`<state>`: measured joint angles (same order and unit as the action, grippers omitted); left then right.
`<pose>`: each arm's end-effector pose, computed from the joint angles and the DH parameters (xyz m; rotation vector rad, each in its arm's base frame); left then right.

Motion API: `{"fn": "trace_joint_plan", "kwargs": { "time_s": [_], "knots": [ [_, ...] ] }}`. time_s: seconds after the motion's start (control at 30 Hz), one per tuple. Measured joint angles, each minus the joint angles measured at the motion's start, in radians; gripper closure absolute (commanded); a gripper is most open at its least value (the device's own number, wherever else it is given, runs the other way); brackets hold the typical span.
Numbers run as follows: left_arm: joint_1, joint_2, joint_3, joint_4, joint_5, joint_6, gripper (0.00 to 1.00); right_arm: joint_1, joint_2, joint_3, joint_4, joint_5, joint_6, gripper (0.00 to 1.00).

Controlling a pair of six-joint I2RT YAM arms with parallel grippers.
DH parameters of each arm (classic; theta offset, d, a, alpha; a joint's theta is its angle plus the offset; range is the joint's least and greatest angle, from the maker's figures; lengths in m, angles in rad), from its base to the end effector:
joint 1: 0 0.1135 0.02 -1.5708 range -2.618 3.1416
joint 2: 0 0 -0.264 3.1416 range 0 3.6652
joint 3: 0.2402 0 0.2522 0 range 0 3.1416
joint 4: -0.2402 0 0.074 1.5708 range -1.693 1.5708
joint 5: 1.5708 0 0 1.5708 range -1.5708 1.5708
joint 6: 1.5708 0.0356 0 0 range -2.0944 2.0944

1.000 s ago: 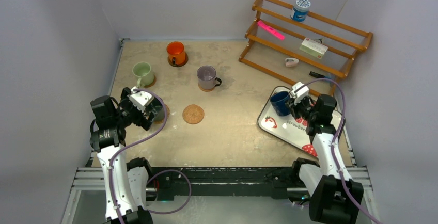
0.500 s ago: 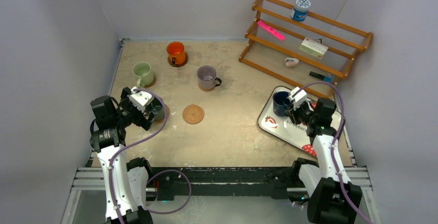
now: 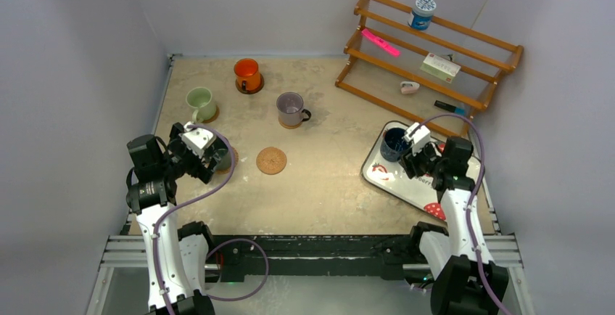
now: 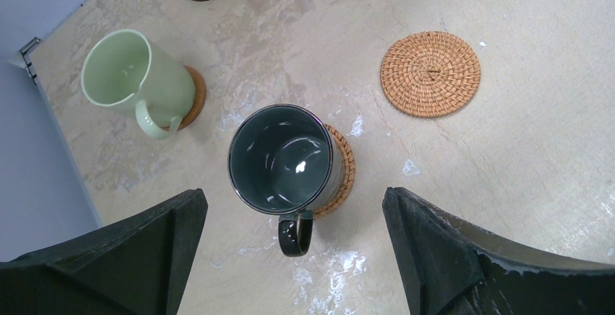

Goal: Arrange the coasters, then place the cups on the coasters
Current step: Pick up the cup from the tray.

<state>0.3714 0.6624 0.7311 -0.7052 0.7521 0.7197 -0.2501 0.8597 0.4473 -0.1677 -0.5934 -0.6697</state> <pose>0.1323 0.0254 0.2931 0.7329 1.8856 -0.1504 0.1820 -0.0259 0.2136 -0.7455 1.9023 0.0688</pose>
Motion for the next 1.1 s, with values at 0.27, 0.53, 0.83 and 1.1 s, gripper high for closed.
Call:
{"fn": "trace_joint_plan", "kwargs": {
  "time_s": [0.27,0.53,0.83,1.1],
  "knots": [
    [0.0,0.0,0.0,0.0,0.0,0.0,0.0,0.0,0.048,0.163,-0.124,0.008,0.008,0.32],
    [0.0,-0.002,0.0,0.0,0.0,0.0,0.0,0.0,0.19,0.274,-0.232,0.028,0.035,0.33],
    [0.0,-0.002,0.0,0.0,0.0,0.0,0.0,0.0,0.268,0.269,-0.22,0.09,0.093,0.33],
    [0.0,-0.002,0.0,0.0,0.0,0.0,0.0,0.002,0.307,0.25,-0.136,0.131,0.118,0.38]
  ]
}}
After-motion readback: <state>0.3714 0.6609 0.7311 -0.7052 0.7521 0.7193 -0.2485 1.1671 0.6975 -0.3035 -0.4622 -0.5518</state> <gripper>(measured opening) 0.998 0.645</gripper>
